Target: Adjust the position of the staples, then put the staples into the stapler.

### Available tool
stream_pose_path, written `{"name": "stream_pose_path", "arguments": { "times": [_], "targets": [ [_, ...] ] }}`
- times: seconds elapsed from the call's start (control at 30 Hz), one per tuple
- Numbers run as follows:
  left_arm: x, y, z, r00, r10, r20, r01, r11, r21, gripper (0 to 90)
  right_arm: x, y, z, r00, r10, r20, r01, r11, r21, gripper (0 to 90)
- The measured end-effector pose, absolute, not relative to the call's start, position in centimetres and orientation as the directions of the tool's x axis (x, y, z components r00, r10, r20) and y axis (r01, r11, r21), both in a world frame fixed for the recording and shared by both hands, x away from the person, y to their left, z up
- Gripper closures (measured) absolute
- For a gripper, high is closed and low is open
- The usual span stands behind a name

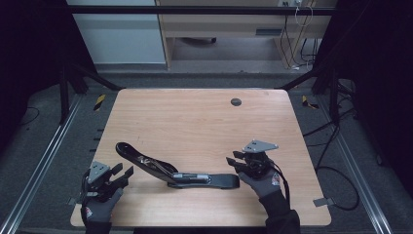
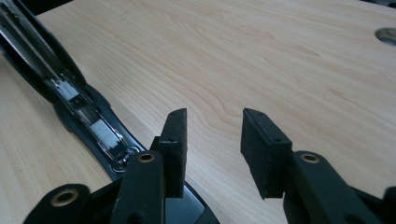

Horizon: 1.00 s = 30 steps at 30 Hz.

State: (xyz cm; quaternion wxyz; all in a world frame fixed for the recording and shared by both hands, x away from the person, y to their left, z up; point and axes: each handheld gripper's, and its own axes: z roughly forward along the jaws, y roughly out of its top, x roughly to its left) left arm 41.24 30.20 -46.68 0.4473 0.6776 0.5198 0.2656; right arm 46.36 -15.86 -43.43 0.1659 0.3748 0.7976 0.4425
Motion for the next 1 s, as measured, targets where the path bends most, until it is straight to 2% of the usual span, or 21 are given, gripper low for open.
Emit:
{"name": "stream_pose_path", "arguments": {
  "times": [0.43,1.0],
  "targets": [
    [40.6,31.7,-44.6,0.302,0.941,-0.155,0.407,0.02,0.913,49.7,44.7,-17.3,-46.9,-0.611,0.784,0.111,0.502,0.275,0.82,59.8],
    [38.9,32.4,-41.7,0.312,0.929,-0.199,0.31,0.099,0.946,46.6,43.2,-18.1,-47.8,-0.577,0.807,0.128,0.516,0.239,0.823,58.9]
  ]
}}
